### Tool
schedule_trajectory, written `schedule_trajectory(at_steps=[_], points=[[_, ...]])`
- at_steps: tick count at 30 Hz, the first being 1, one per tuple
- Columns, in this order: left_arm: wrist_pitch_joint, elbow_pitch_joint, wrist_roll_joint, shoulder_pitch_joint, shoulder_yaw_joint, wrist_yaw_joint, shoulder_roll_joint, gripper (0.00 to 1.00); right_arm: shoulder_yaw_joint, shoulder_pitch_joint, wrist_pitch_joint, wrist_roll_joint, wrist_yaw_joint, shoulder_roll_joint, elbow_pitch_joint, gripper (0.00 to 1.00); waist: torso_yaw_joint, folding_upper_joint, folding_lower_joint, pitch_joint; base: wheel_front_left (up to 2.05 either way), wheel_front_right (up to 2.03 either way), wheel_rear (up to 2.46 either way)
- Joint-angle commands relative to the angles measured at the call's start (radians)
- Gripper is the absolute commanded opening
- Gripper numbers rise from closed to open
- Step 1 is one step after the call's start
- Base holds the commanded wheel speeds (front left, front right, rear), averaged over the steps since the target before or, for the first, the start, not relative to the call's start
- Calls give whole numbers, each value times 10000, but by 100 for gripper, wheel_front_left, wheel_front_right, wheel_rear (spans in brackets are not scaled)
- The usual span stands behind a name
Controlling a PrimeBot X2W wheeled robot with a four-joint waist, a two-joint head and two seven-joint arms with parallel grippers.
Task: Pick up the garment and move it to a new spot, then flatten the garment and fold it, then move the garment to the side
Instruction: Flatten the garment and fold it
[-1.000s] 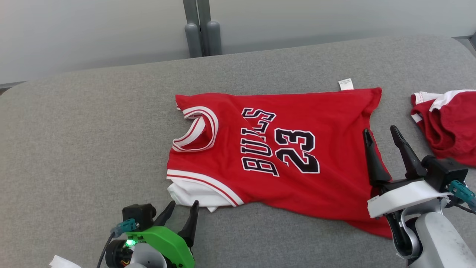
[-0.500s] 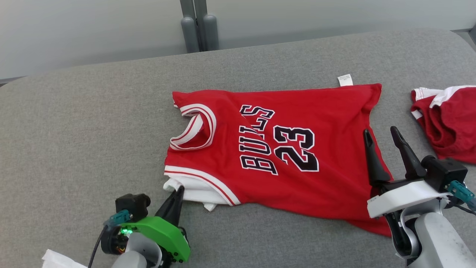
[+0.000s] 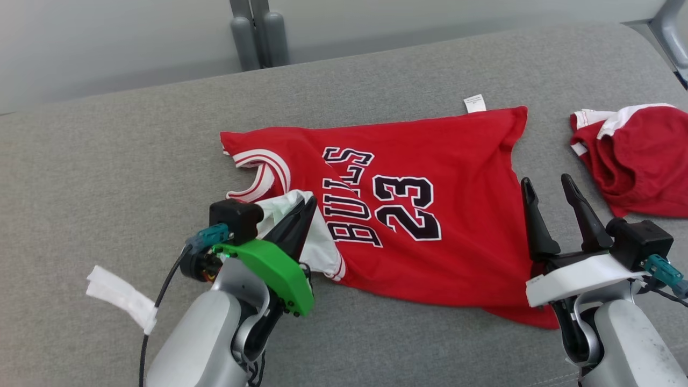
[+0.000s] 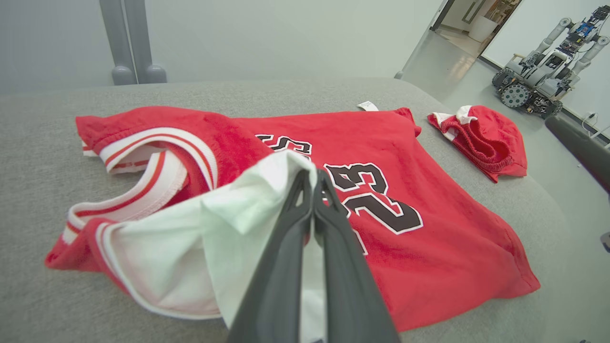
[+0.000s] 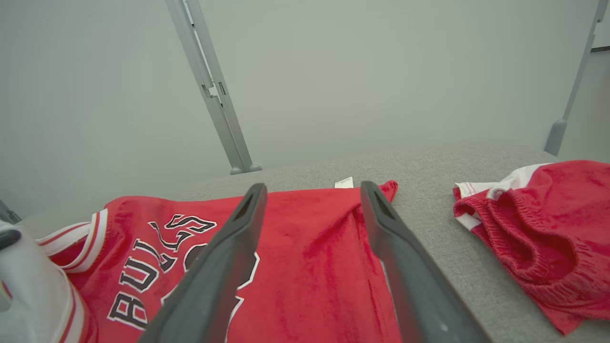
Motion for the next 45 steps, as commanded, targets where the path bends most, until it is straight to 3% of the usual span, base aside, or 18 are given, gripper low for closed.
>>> schedule_trajectory(at_steps=[1,7,8,9,10,16,23,27,37,40,45], points=[[105,289,-84,-416,-93,-48,-76,0,17,-154,-35,-59,5,60,9,100,-458,0,0,382,0,0,0],[344,2080,-194,-1731,-938,-67,-320,0,-5,-365,-32,-66,5,238,56,100,-1097,0,0,853,0,0,0],[233,2407,-176,-1919,-1077,-69,-355,36,-9,-387,-32,-68,5,269,61,100,-1156,0,0,889,0,0,0],[164,2651,-133,-2051,-1212,-71,-384,36,-17,-385,-32,-73,5,284,69,100,-1190,0,0,899,0,0,0],[40,2905,-115,-2178,-1376,-71,-416,100,-32,-379,-32,-79,5,298,89,100,-1211,0,0,896,0,0,0],[-638,3326,-350,-2467,-2281,-71,-470,100,-156,-193,-32,-124,5,264,182,100,-856,0,0,521,0,0,0],[-1253,2415,-444,-1896,-2673,-59,-252,100,-21,-14,-32,-112,5,151,252,100,-227,0,0,-149,0,0,0],[-1288,1471,-397,-1426,-2578,289,176,100,27,105,-32,-73,5,121,268,100,-100,0,0,-314,0,0,0],[-1413,-1329,-571,391,-1457,1974,1824,100,-104,330,-32,7,5,52,156,100,-177,0,0,-370,0,0,0],[-1211,-1652,-574,614,-1315,2145,2202,100,-96,355,-32,-17,5,79,160,100,-156,0,0,-316,0,0,0],[-980,-1413,-494,99,-1459,1856,2340,100,7,127,-32,-46,5,84,159,100,-158,0,0,-148,0,0,0]])
